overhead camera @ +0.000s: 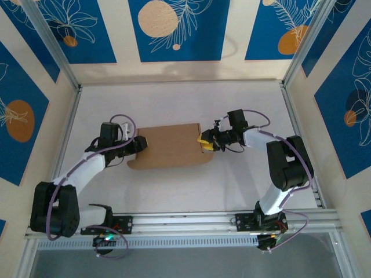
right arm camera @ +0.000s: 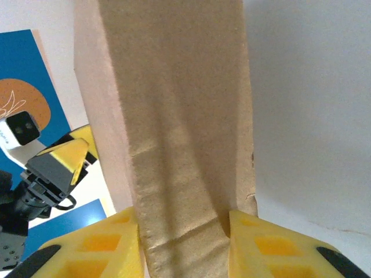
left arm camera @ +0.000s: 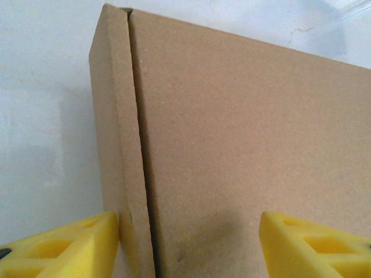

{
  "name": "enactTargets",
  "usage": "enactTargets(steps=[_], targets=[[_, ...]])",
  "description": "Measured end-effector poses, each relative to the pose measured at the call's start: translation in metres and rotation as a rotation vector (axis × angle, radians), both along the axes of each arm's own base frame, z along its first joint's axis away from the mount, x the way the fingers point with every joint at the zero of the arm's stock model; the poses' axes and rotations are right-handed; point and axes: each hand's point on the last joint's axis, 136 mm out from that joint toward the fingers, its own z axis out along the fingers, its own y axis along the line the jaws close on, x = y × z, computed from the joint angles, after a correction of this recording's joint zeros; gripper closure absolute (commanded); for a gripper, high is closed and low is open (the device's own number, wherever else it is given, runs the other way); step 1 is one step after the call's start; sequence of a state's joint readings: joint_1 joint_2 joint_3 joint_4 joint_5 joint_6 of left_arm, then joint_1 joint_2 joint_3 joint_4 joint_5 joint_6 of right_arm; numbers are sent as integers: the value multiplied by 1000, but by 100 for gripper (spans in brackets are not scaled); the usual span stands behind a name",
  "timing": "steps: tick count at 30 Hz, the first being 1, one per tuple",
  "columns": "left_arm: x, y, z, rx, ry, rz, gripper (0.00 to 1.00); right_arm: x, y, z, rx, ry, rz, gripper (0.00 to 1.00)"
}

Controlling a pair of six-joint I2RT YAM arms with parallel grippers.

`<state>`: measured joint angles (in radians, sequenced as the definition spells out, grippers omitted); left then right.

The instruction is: Fold the paper box

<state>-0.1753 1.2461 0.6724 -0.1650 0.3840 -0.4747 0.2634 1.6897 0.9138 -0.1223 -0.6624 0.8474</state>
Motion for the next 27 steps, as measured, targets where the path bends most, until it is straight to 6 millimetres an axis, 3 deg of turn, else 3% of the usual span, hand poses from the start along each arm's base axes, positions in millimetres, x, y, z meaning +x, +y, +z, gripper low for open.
enactTargets(steps=[4, 7, 11, 13, 15, 18, 22, 27], targets=[[0, 1, 30, 69, -92, -17, 31, -3, -4, 1, 0, 1, -7, 71], [2, -5, 73, 155, -231, -87, 22, -7, -6, 3, 7, 8, -10, 71], [-9, -47, 126, 343, -515, -313, 15, -9, -8, 8, 21, 27, -28, 71], [-28, -74, 135, 432, -641, -460, 10, -9, -8, 12, 32, 38, -38, 72], [-45, -97, 132, 530, -748, -604, 5, -9, -9, 15, 42, 50, -49, 72], [-55, -113, 108, 711, -814, -764, 4, -8, -10, 17, 56, 72, -65, 72], [-61, -124, 65, 933, -854, -931, 4, -6, -11, 20, 79, 102, -82, 72], [-62, -130, 28, 1181, -1014, -1066, 3, -6, -9, 25, 133, 132, -96, 73]])
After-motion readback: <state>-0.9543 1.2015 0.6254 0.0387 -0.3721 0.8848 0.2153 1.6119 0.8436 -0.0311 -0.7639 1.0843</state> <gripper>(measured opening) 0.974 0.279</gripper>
